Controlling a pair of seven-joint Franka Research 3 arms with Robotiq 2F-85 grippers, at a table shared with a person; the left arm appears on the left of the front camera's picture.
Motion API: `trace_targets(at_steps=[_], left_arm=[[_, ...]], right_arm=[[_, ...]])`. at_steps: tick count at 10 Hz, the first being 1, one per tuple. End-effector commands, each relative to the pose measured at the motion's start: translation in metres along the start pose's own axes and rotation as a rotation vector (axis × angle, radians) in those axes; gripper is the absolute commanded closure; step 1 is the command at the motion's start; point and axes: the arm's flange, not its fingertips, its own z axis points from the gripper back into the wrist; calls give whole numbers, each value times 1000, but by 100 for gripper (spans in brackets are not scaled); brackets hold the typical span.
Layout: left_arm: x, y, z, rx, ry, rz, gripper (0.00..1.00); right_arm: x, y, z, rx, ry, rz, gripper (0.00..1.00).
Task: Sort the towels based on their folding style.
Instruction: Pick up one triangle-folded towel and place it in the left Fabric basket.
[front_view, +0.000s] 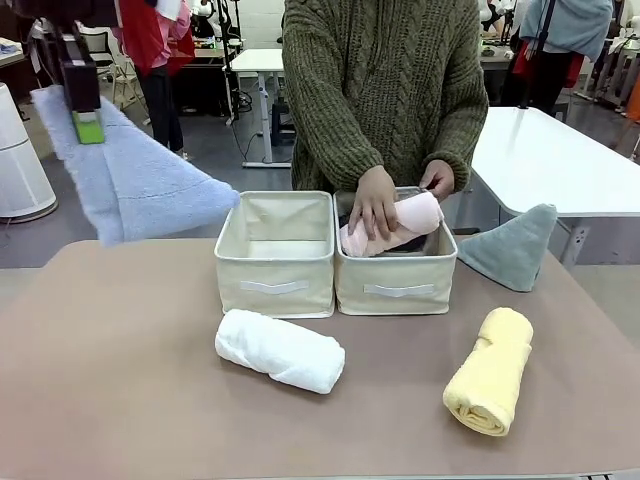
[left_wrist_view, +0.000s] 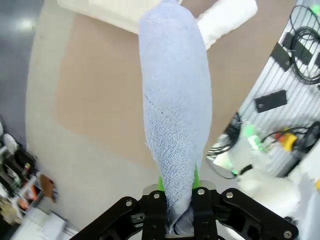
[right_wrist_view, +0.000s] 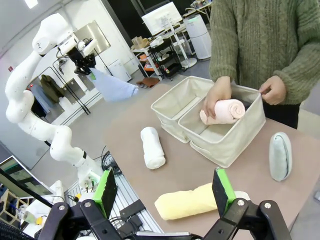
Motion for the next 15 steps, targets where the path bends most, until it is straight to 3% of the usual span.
trace_targets(at_steps=[1, 5, 6, 7, 8, 11, 15], left_arm=[[50, 7, -1, 144, -18, -213, 83], [113, 13, -23, 246, -63, -391, 83], [118, 12, -27, 228, -50, -361, 83], [108, 13, -20, 82, 70, -173, 83], [119, 8, -34, 219, -52, -355, 83], [118, 9, -36, 181, -14, -310, 83], [139, 25, -57, 252, -41, -544, 83]], right_arm=[[2, -1, 0, 14, -22, 15, 0], [2, -1, 0, 14, -22, 15, 0], [2, -1, 0, 14, -22, 15, 0], [2, -1, 0, 14, -22, 15, 0], [2, -1, 0, 14, -22, 15, 0], [2, -1, 0, 14, -22, 15, 0], [2, -1, 0, 14, -22, 15, 0]])
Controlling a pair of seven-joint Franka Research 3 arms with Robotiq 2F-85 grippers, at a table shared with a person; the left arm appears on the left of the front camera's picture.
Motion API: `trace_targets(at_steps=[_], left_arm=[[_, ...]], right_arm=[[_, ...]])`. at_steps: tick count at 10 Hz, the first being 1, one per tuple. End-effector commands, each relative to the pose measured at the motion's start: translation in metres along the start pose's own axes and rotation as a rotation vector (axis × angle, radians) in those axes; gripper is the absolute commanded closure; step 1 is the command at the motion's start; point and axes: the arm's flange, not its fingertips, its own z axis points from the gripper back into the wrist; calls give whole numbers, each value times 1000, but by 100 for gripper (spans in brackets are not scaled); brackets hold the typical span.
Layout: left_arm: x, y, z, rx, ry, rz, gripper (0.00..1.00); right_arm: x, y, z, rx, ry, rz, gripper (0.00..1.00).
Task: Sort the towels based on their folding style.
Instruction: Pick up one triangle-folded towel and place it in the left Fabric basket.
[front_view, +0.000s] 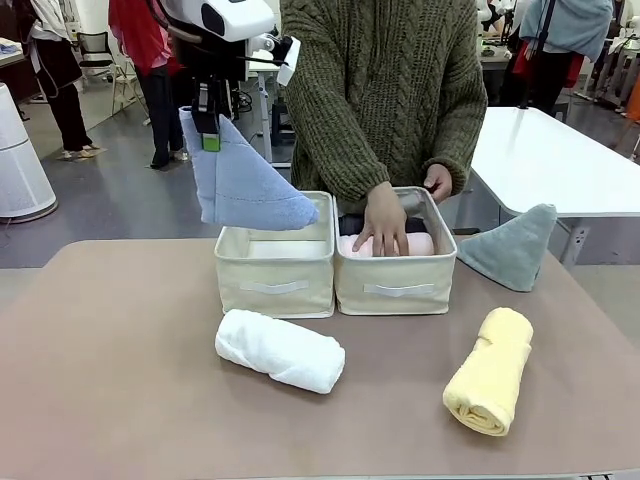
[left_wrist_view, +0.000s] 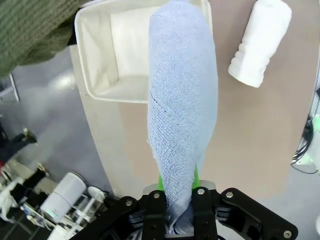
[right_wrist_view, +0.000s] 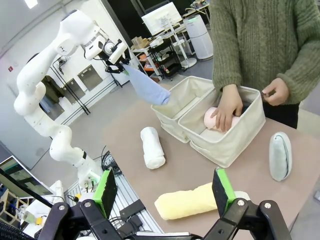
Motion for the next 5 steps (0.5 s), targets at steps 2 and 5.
trace_targets(at_steps=[2, 5], left_arm=[[12, 21, -21, 55, 8, -77, 83], [28, 36, -67, 4, 35, -61, 83]], right_arm=[[2, -1, 0, 15, -22, 16, 0], [2, -1, 0, 15, -22, 16, 0]])
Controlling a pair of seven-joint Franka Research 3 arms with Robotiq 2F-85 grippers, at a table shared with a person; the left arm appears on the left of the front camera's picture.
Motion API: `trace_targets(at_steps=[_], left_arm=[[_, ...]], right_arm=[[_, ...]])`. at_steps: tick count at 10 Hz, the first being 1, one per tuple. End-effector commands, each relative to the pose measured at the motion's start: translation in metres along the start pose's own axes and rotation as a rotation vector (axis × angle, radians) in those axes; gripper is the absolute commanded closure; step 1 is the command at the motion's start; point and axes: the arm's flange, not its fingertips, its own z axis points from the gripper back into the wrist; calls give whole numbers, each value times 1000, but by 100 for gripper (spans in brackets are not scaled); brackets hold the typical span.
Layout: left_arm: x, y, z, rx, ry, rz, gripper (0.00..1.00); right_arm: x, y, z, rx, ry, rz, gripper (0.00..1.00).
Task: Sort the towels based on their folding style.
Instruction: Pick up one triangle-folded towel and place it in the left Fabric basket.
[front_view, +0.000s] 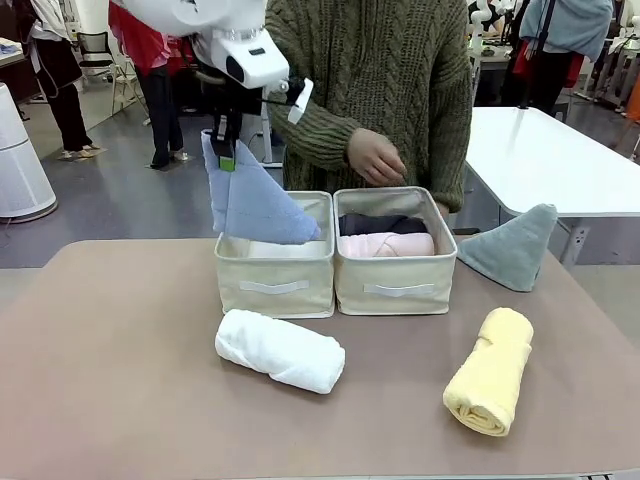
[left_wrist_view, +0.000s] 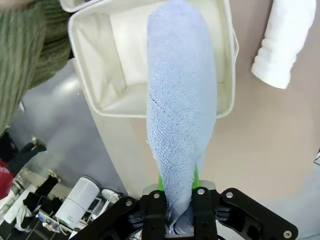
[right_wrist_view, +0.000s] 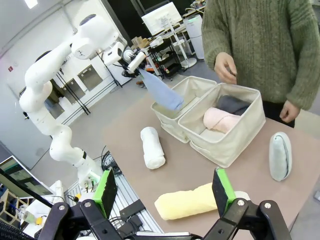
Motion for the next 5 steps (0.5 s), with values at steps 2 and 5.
trace_targets(at_steps=[2, 5], left_arm=[[14, 10, -21, -12, -31, 24, 83], [37, 11, -44, -45, -13, 9, 83]], right_arm=[[2, -1, 0, 15, -22, 15, 0], [2, -1, 0, 15, -22, 15, 0]])
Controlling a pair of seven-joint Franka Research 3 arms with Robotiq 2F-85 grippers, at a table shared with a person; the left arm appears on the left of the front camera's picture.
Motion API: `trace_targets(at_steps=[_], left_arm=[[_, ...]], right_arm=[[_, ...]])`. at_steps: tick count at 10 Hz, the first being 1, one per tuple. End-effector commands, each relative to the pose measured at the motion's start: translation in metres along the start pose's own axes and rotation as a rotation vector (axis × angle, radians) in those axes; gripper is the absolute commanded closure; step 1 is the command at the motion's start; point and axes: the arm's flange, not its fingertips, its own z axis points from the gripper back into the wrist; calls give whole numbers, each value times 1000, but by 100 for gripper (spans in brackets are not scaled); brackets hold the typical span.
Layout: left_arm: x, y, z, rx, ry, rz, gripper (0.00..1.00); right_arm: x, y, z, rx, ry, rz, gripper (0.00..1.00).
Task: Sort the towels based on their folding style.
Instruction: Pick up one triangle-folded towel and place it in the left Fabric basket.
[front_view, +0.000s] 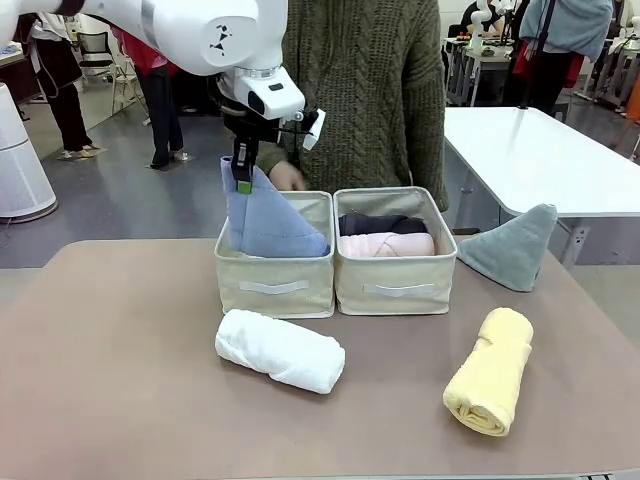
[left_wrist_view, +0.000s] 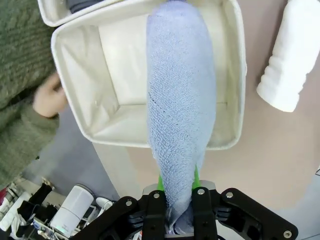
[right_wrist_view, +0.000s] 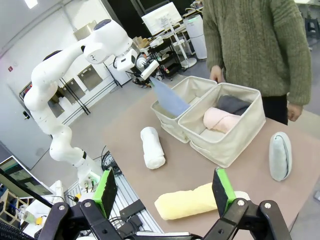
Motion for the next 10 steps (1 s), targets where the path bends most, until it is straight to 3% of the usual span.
trace_targets(at_steps=[1, 8, 10], left_arm=[[10, 2, -14, -26, 26, 7, 83], [10, -2, -77, -133, 23, 12, 83], [10, -3, -77, -148, 23, 9, 24]], right_arm=[[2, -1, 0, 15, -22, 15, 0], [2, -1, 0, 15, -22, 15, 0], [2, -1, 0, 15, -22, 15, 0]])
